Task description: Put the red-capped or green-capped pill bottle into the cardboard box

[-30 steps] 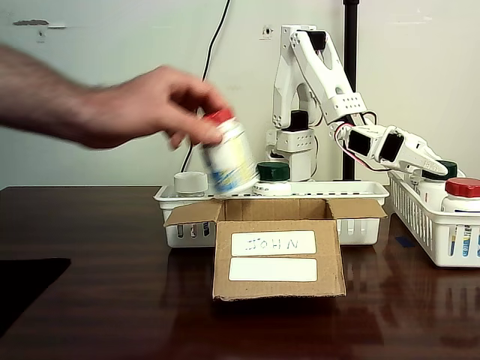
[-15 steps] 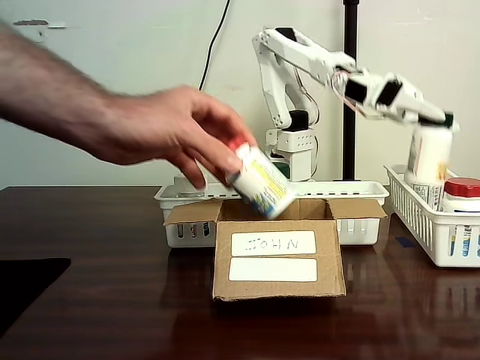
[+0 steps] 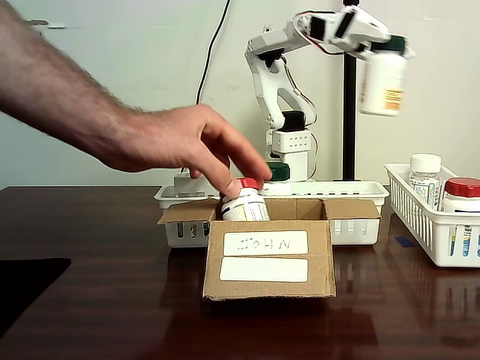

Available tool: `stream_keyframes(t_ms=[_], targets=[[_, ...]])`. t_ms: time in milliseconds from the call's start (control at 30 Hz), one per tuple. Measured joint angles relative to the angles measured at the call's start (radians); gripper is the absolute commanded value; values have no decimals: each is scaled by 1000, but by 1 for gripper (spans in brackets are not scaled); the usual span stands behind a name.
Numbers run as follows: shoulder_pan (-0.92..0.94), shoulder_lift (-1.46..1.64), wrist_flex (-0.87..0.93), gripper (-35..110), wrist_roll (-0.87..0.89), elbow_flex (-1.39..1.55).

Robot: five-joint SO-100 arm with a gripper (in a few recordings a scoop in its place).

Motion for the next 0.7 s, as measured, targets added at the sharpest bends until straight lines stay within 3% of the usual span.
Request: stream_keyframes(t_ms=[300, 700], targets=[[252, -229, -100, 3, 44, -74], [302, -437, -373, 5, 48, 49]])
